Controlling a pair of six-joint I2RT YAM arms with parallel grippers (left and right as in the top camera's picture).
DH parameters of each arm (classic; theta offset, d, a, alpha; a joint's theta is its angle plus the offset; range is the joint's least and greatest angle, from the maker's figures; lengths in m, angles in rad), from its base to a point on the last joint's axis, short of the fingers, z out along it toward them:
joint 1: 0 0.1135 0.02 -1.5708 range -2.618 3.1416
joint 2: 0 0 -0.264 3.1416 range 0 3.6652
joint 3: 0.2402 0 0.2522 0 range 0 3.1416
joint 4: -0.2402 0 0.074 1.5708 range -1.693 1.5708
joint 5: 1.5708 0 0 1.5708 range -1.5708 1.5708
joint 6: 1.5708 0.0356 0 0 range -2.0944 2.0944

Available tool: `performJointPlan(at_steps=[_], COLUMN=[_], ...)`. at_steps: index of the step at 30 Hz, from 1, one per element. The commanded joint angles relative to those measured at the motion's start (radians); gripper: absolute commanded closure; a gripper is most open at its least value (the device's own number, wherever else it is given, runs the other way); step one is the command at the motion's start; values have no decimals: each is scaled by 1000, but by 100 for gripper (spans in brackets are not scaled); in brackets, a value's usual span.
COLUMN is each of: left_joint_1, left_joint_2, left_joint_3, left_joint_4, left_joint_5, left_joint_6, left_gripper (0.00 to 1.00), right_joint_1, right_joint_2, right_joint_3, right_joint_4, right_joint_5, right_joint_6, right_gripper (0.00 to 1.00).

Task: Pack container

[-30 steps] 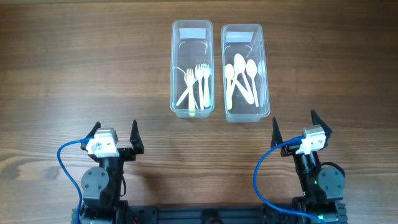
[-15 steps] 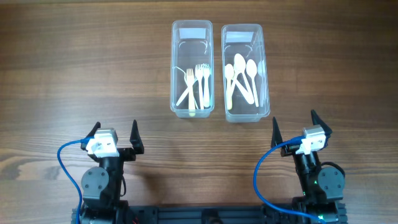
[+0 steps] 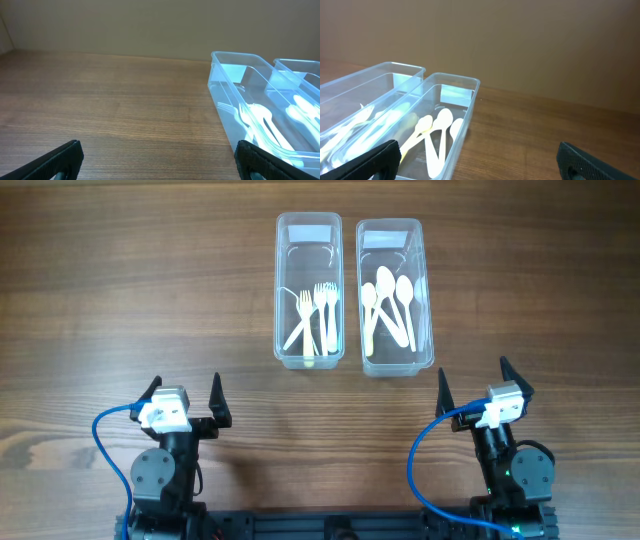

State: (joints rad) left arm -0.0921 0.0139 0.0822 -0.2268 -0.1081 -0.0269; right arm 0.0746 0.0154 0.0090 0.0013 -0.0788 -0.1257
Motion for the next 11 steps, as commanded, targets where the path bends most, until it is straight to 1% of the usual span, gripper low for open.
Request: performJointPlan(at_steps=[1,11], left_joint_1=[5,5], left_joint_2=[-7,-7], left_joint_3=[-11,-11], left_joint_4=[3,3], left_joint_5=[-13,-13], left_joint_6=[20,20], left_gripper=[0,0], right_joint_1=[6,6], right_joint_2=[-13,-13], right_joint_3=[-3,-3], right_joint_4=[5,5], right_joint_5=[-12,-12], right_joint_6=[-5,-5], right_gripper=[0,0])
